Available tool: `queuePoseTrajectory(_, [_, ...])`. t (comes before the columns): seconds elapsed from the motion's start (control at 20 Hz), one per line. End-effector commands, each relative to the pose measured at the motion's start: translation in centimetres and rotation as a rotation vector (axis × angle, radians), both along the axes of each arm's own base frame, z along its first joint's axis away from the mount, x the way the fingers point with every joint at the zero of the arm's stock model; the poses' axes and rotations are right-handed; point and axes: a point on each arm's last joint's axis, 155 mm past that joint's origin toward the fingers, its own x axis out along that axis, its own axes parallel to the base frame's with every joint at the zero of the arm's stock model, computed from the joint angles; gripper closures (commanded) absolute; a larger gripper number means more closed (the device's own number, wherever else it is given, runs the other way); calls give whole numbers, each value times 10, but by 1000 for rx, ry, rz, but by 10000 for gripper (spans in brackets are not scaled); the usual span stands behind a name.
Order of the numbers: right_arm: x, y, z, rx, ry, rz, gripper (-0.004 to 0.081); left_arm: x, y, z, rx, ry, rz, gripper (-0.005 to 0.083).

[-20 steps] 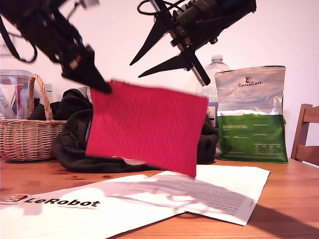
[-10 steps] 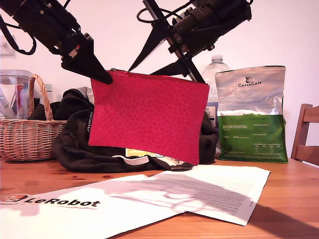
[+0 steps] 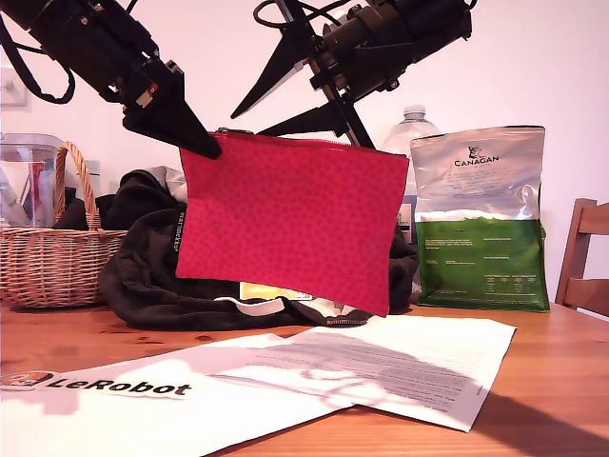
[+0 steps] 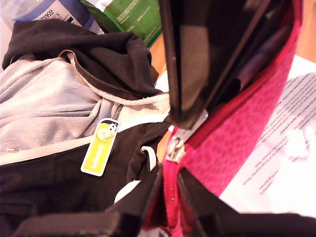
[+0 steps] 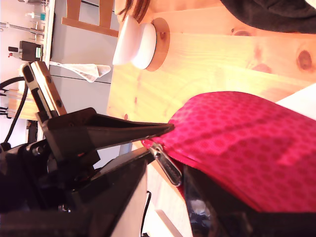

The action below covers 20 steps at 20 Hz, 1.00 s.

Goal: Close the zipper in the zip bag in front of you

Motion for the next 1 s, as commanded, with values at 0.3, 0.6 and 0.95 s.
queuePoseTrajectory(0.3, [0,7,0,9,-11,12,707,0,-4,11,-26,-25,-11,795])
queuePoseTrajectory(0.6, [-2,9,0,9,-12,15,723,1,-4,11,-26,-26,-10,795])
queuePoseTrajectory(0.95, [-4,9,-3,-5,0,14,722,0,-4,11,-26,-25,-10,795])
